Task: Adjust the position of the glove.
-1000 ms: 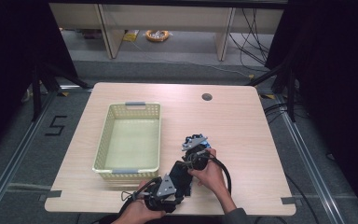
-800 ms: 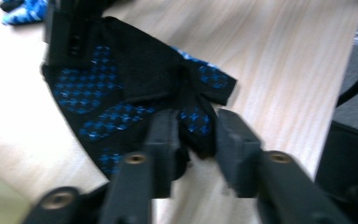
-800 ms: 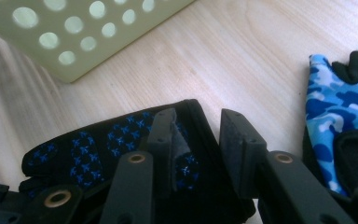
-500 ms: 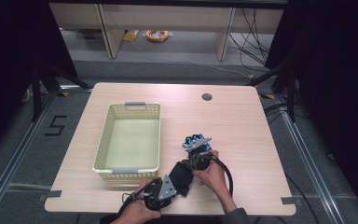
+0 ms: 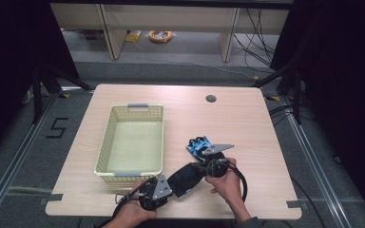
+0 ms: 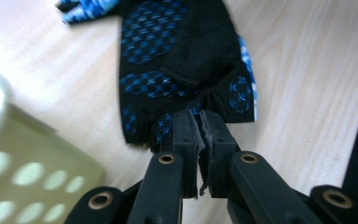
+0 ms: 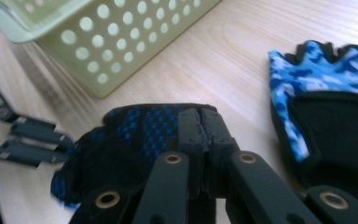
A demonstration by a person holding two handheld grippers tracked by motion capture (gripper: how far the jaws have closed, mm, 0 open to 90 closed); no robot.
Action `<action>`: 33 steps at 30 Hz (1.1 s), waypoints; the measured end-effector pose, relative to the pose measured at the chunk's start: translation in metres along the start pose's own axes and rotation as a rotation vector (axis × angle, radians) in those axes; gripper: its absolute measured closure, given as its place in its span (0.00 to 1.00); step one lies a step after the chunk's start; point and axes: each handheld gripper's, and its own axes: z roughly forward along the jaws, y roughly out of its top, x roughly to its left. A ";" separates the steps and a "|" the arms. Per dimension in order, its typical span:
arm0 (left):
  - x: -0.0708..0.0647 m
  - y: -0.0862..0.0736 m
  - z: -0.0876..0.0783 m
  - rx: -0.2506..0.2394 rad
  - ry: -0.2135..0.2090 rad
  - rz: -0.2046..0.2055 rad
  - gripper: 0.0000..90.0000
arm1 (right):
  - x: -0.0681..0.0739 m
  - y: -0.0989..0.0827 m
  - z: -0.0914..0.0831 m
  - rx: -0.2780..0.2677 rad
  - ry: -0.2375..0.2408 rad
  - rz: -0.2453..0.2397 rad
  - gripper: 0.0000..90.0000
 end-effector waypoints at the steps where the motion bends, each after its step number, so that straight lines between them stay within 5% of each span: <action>1: 0.002 0.001 0.001 -0.017 0.002 -0.009 0.95 | 0.002 -0.007 -0.008 -0.030 0.006 0.026 0.98; 9: -0.001 0.004 0.010 0.015 -0.019 0.042 0.94 | 0.005 -0.034 -0.027 -0.063 -0.001 0.071 0.98; 23: -0.002 0.000 0.019 0.042 -0.038 0.027 0.88 | 0.000 -0.052 -0.014 0.057 -0.055 0.071 0.96; 30: -0.004 -0.002 0.010 0.028 -0.027 0.008 0.68 | 0.001 -0.050 -0.017 0.049 -0.054 0.110 0.79; 33: -0.005 -0.004 0.001 0.017 -0.029 0.006 0.64 | 0.001 -0.049 -0.024 -0.006 -0.076 0.125 0.71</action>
